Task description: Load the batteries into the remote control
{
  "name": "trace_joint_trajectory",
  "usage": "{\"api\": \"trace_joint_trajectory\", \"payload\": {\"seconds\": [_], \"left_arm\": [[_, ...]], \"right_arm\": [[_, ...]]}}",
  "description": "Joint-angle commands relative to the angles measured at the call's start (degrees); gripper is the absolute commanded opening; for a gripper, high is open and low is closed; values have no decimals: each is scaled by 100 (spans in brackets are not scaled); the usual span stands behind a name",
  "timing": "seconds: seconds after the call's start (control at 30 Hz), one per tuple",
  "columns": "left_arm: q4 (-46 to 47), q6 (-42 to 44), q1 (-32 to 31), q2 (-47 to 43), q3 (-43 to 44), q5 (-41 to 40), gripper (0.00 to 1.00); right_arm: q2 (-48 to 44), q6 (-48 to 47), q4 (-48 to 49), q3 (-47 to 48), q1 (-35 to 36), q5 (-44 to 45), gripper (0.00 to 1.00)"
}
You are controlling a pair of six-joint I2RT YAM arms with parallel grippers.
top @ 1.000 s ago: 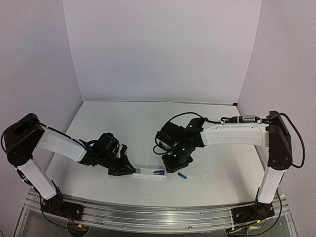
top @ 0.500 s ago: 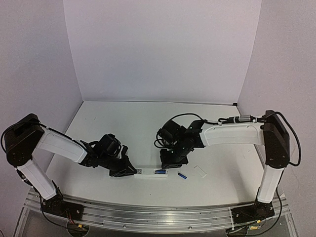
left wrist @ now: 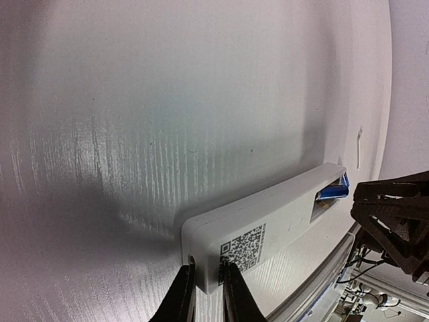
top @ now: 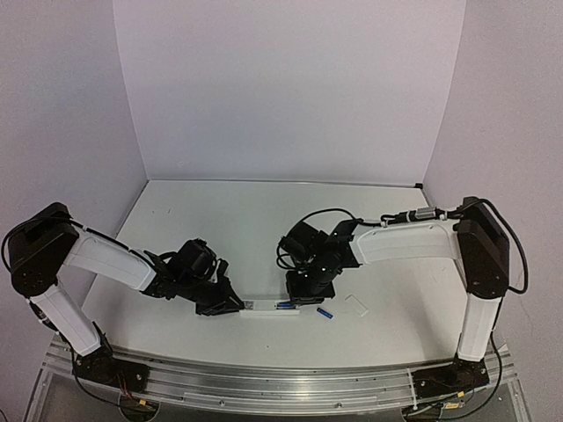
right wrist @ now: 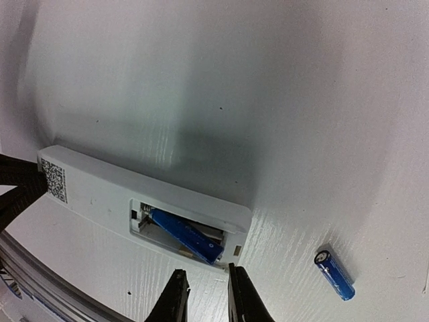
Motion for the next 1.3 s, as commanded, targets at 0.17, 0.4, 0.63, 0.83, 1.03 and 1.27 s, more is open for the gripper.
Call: {"api": "trace_joint_trajectory", "payload": {"seconds": [0.17, 0.4, 0.63, 0.83, 1.03, 1.27], "left_arm": [[-246, -79, -143, 281, 140, -133, 14], [-263, -72, -160, 316, 136, -130, 14], [-256, -93, -169, 264, 120, -179, 13], [-318, -59, -178, 290, 182, -191, 13], [-352, -57, -178, 303, 197, -204, 13], [-370, -31, -178, 386, 284, -182, 13]], "right_arm": [[-15, 245, 49, -64, 2, 152, 18], [27, 353, 179, -103, 0, 88, 15], [82, 457, 224, -138, 2, 80, 14], [113, 520, 225, -146, 2, 160, 13], [66, 552, 216, -215, -1, 273, 13], [151, 494, 229, -143, -3, 215, 9]]}}
